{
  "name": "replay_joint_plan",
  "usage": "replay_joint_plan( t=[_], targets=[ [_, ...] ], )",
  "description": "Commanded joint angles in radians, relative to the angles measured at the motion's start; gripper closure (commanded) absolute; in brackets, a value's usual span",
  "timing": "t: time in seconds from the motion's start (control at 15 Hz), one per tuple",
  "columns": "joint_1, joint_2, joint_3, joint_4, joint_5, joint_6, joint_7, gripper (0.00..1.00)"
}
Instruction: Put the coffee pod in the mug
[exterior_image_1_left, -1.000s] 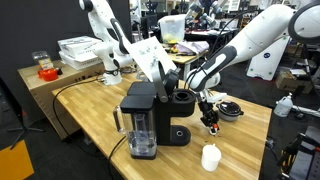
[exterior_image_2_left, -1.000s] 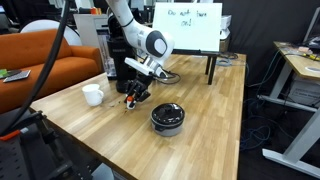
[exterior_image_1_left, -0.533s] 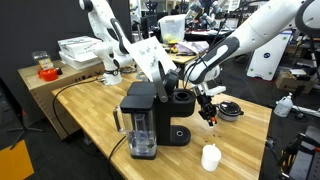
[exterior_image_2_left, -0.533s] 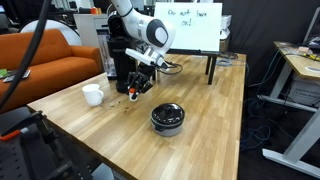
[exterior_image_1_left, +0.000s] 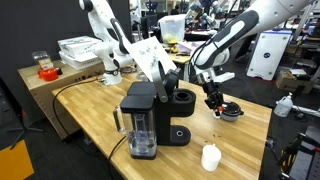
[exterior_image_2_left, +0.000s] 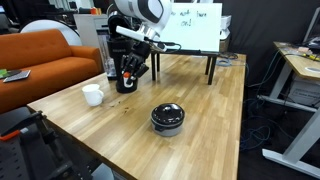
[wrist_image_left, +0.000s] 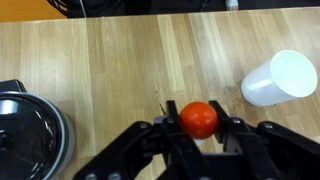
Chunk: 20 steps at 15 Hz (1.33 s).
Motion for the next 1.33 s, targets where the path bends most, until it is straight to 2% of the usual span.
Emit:
replay_joint_plan(
  t=[0.0,0.2,0.67,1.0,1.27],
  targets=[
    [0.019,-0.136,-0.015,-0.161,-0.025,0.075,0.029,0.9],
    [0.048,-0.238,-0.01,-0.249,-0.057,0.127,0.053,0.9],
    [0.154,-0.393,0.019,-0.398,-0.233,0.203,0.148,0.9],
    [0.182,-0.397,0.058,-0.461,-0.236,0.264,0.143,0.9],
    [0.216,-0.34,0.09,-0.419,-0.221,0.338,0.166,0.9]
  ],
)
